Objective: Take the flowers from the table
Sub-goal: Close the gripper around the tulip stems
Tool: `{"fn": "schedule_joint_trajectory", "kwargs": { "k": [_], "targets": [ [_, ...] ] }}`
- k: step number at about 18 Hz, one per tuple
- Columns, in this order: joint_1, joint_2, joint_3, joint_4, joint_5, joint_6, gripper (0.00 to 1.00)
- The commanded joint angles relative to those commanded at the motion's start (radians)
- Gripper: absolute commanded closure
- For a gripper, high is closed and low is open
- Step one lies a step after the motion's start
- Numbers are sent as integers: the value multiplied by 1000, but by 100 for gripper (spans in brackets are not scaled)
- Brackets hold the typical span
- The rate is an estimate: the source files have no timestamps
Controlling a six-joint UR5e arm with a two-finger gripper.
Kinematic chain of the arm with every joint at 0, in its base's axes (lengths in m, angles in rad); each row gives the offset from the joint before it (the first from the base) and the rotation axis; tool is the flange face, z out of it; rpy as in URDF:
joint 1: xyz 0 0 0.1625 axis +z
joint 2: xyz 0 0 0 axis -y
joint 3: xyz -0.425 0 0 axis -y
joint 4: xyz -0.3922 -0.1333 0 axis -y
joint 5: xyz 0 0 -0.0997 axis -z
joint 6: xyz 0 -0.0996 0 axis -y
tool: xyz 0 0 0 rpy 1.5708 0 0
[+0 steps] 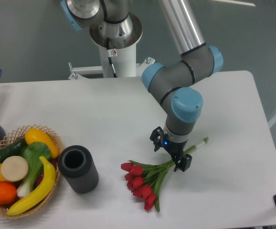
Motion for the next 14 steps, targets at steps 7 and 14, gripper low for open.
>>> {"fn": "schedule_joint_trajectory", "kwargs": {
  "k": [7, 14],
  "targets": [
    [-6, -32, 2, 64, 5, -41, 0],
    [-17, -41, -3, 66, 14, -48, 0]
  ]
}}
